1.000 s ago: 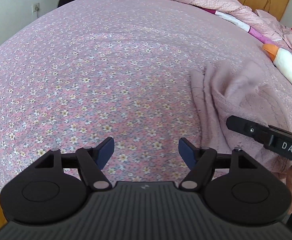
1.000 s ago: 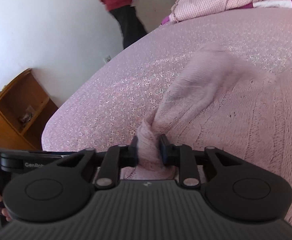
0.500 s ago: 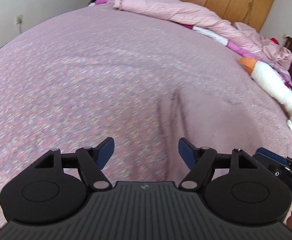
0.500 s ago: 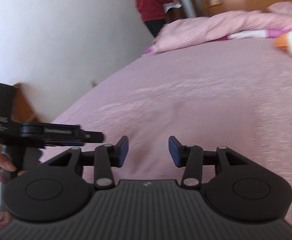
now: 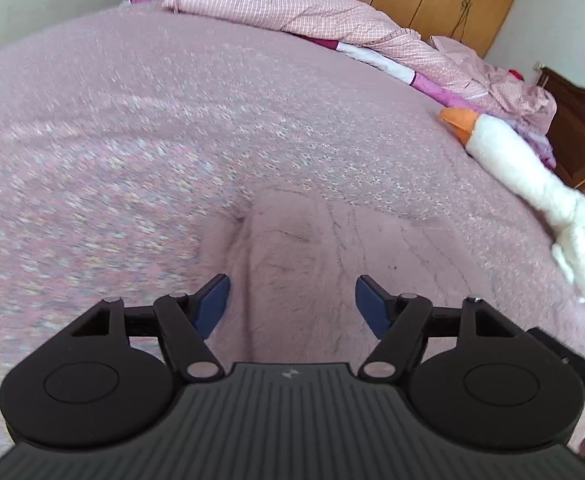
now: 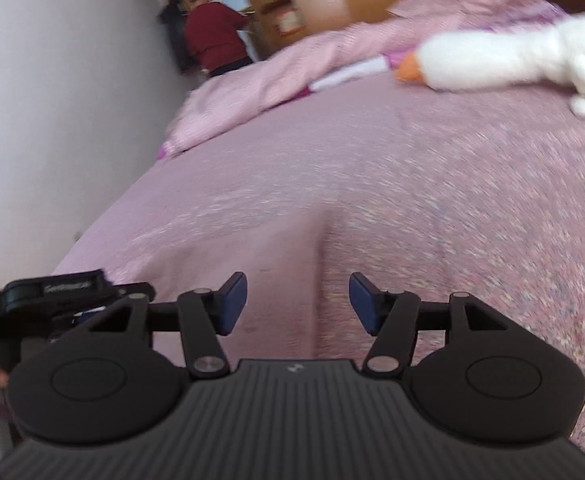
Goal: Fold small clothes
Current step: 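Move both grippers to the end of the folded cardigan strip, then grasp the strip end with both grippers and fold it over the rest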
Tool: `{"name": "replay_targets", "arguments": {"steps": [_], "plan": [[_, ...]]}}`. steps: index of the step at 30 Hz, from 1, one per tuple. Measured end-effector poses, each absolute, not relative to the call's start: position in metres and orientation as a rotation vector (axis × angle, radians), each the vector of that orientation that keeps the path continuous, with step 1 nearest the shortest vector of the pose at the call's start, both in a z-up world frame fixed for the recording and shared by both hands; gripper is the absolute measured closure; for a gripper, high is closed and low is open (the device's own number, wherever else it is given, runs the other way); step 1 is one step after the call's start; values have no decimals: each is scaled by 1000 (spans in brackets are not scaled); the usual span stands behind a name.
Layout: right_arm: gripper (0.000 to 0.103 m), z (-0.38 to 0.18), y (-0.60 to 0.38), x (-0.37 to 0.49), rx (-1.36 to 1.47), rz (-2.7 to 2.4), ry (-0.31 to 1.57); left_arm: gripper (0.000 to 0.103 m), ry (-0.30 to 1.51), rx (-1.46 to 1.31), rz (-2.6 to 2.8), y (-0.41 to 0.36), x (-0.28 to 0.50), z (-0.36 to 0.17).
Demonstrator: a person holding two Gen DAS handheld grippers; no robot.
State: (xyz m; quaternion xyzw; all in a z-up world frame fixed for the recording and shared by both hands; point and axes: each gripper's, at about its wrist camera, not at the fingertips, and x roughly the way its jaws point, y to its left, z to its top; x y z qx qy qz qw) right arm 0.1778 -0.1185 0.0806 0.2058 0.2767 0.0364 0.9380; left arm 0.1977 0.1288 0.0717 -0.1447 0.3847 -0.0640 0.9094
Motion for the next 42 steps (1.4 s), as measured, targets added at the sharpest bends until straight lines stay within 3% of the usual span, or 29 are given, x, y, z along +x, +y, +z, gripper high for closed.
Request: {"name": "replay_targets", "arguments": {"steps": [3, 4, 11, 18, 24, 29, 32, 36, 38, 42], "plan": [[43, 65, -128, 186, 483, 54, 600, 66, 792, -303, -128, 125, 205, 62], [43, 60, -129, 188, 495, 56, 614, 81, 786, -283, -120, 124, 205, 60], [43, 59, -105, 192, 525, 231, 650, 86, 708, -261, -68, 145, 184, 73], [43, 65, -64, 188, 345, 241, 647, 85, 752, -284, -22, 170, 191, 53], [43, 66, -75, 187, 386, 248, 670, 80, 746, -222, -28, 162, 187, 58], [42, 65, -74, 188, 392, 235, 669, 52, 769, -199, 1, 161, 176, 69], [41, 66, -75, 185, 395, 229, 670, 41, 793, -183, 15, 161, 169, 75], [33, 69, -83, 185, 422, 230, 685, 32, 821, -185, 16, 164, 161, 83], [32, 70, -88, 185, 448, 244, 698, 24, 842, -223, -9, 168, 160, 84], [32, 67, -102, 192, 516, 288, 766, 20, 889, -321, -69, 177, 161, 81]]}}
